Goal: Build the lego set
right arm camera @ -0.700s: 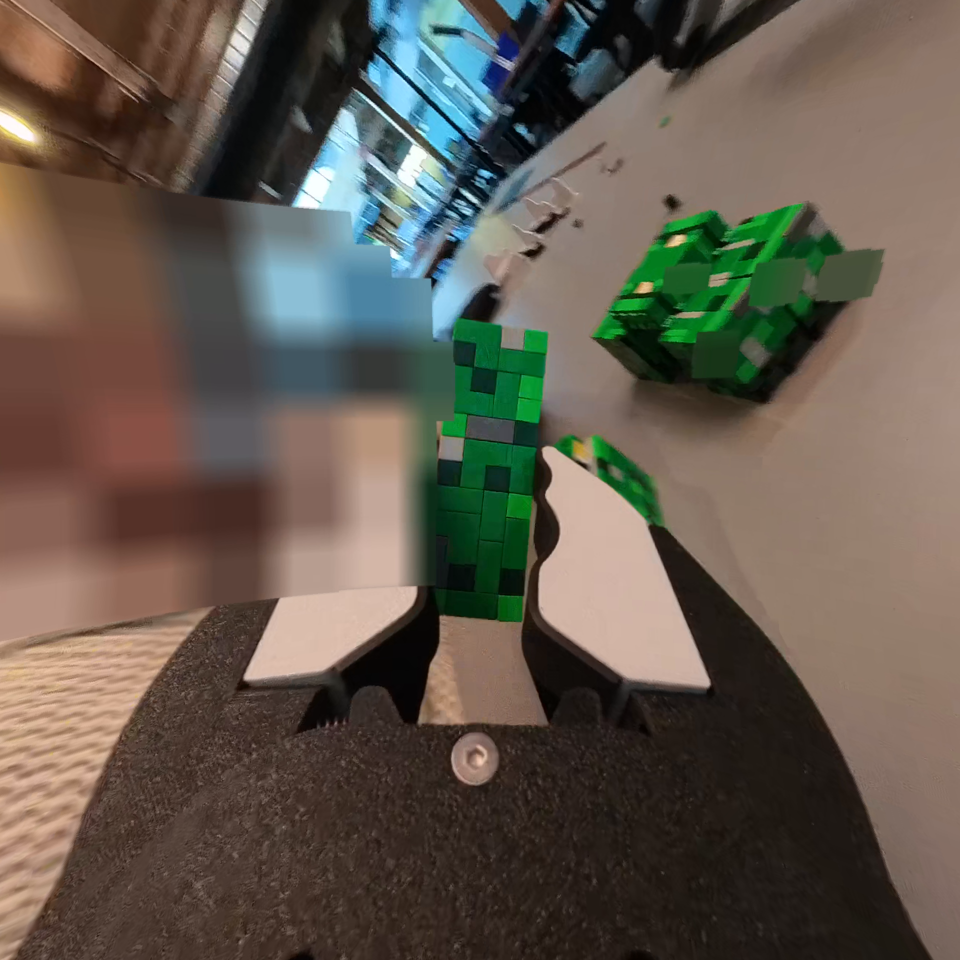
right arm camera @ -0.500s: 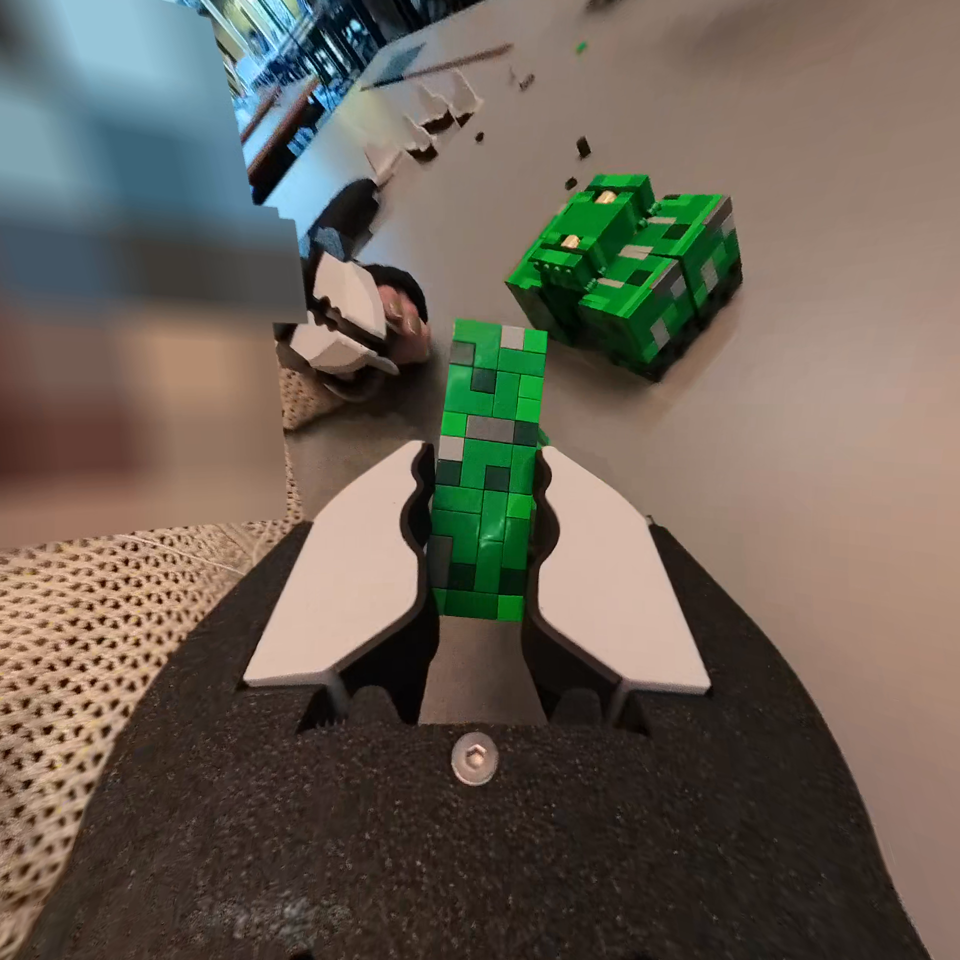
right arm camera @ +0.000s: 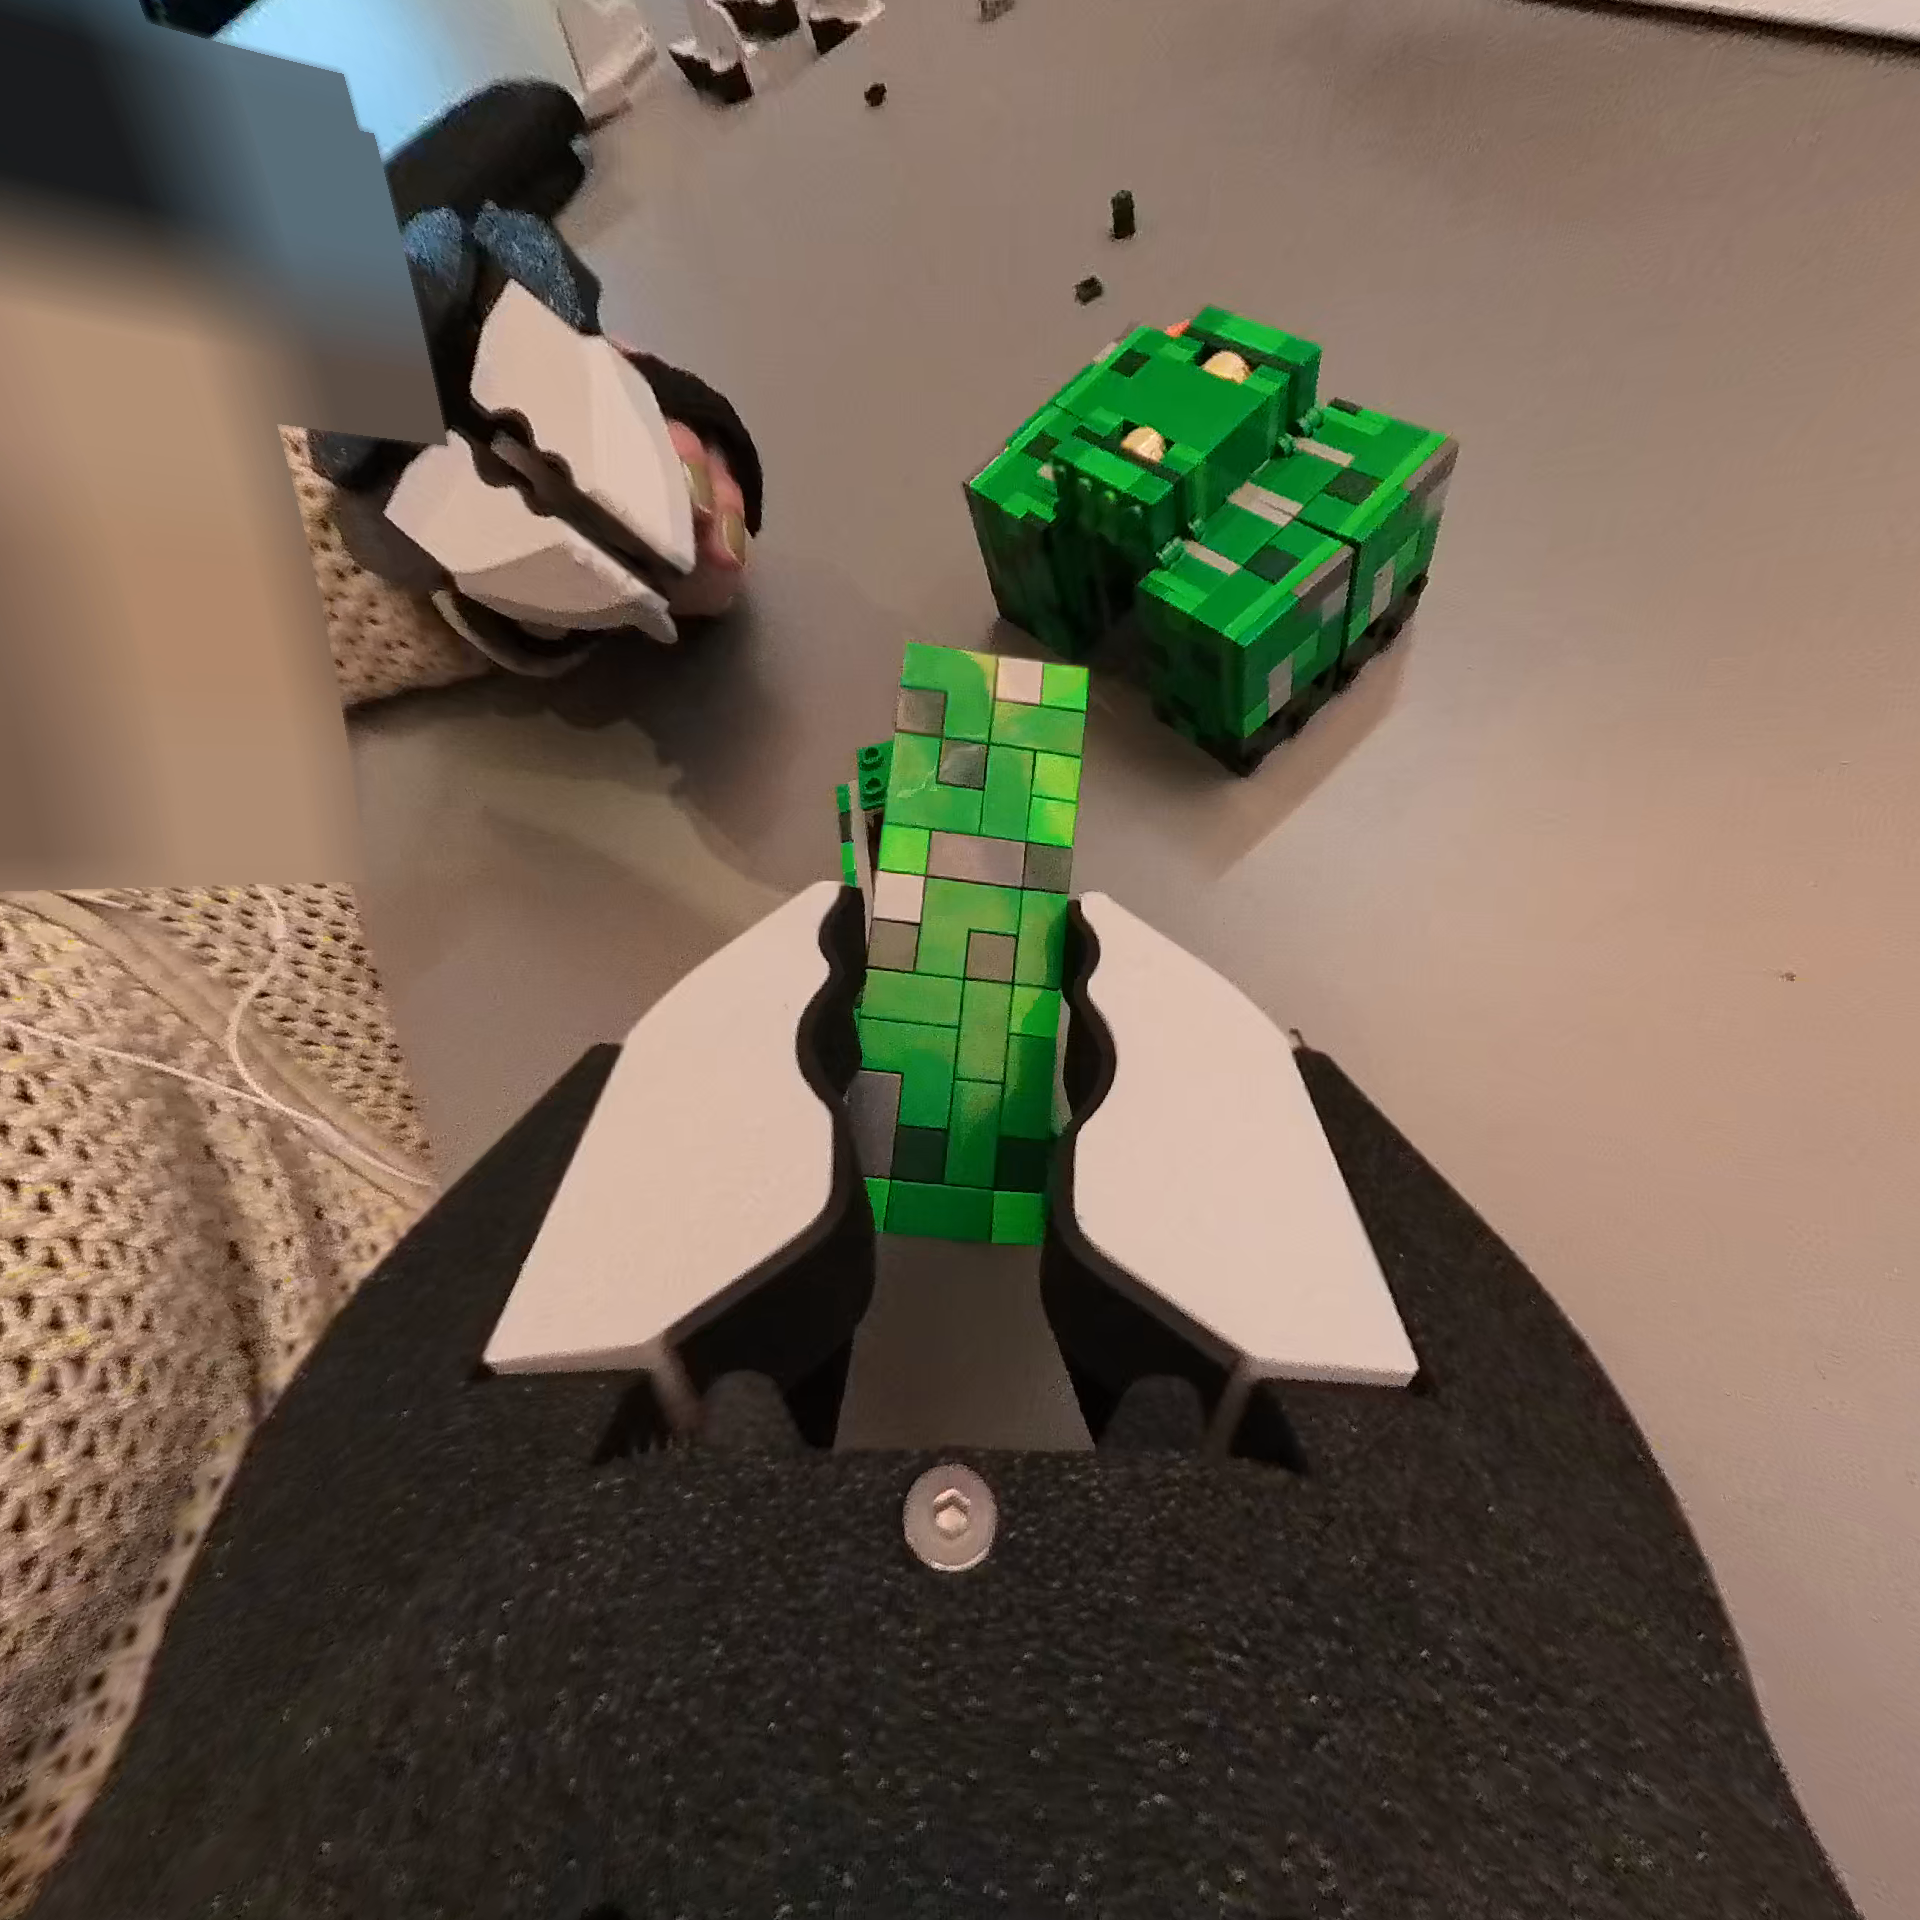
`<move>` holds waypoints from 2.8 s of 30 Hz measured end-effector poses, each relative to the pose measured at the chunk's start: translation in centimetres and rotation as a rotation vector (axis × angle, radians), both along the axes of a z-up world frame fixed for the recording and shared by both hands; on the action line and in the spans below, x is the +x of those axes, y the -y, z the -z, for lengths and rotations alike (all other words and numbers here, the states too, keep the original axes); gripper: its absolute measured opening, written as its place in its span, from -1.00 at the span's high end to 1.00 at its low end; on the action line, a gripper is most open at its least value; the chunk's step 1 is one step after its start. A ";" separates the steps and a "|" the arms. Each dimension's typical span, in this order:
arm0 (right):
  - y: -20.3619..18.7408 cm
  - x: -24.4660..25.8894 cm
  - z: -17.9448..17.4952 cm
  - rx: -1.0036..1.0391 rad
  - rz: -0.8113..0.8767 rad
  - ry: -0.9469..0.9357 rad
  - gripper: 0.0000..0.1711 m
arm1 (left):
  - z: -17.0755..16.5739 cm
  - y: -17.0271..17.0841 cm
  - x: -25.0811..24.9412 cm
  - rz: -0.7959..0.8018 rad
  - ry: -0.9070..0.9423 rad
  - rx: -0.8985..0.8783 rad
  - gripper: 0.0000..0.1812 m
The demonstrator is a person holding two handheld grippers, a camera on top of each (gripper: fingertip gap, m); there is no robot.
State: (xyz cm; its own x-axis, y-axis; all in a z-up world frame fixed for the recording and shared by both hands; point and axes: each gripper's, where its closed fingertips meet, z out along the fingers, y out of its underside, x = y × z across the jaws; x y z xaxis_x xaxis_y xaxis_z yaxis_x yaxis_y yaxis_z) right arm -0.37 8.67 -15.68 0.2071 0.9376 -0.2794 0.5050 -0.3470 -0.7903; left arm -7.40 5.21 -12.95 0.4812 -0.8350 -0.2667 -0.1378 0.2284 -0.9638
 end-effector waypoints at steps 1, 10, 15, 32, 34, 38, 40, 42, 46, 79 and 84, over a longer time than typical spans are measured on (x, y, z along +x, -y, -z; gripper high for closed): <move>0.0 -0.1 0.0 0.028 -0.003 0.009 0.58 | 0.0 0.0 0.0 0.000 0.000 0.000 0.97; 0.6 -0.6 0.1 0.225 -0.066 0.082 0.59 | 0.0 0.0 0.0 0.000 -0.004 0.003 0.97; 0.9 -0.7 0.5 0.276 -0.112 0.175 0.59 | 0.1 0.1 0.0 0.001 -0.007 0.007 0.97; 1.0 -0.7 0.8 0.306 -0.176 0.351 0.58 | 0.1 0.1 0.1 0.002 -0.015 0.013 0.97; 1.1 -0.6 0.8 0.310 -0.198 0.377 0.58 | 0.1 0.1 0.1 0.002 -0.015 0.013 0.97; 1.2 -0.5 1.2 0.305 -0.226 0.433 0.59 | 0.1 0.1 0.1 0.003 -0.016 0.014 0.98; 1.1 -0.5 1.4 0.311 -0.230 0.450 0.59 | 0.1 0.1 0.1 0.003 -0.017 0.014 0.98; 1.1 -0.5 1.4 0.313 -0.227 0.456 0.59 | 0.1 0.1 0.1 0.003 -0.018 0.015 0.98; 1.1 -0.6 1.4 0.317 -0.215 0.461 0.59 | 0.2 0.1 0.1 0.003 -0.020 0.017 0.98; 0.7 -1.0 0.9 0.284 -0.222 0.603 0.61 | 0.2 0.1 0.2 -0.004 -0.024 0.023 0.95; 0.8 -1.0 1.0 0.276 -0.207 0.669 0.61 | 0.2 0.1 0.2 -0.005 -0.026 0.025 0.95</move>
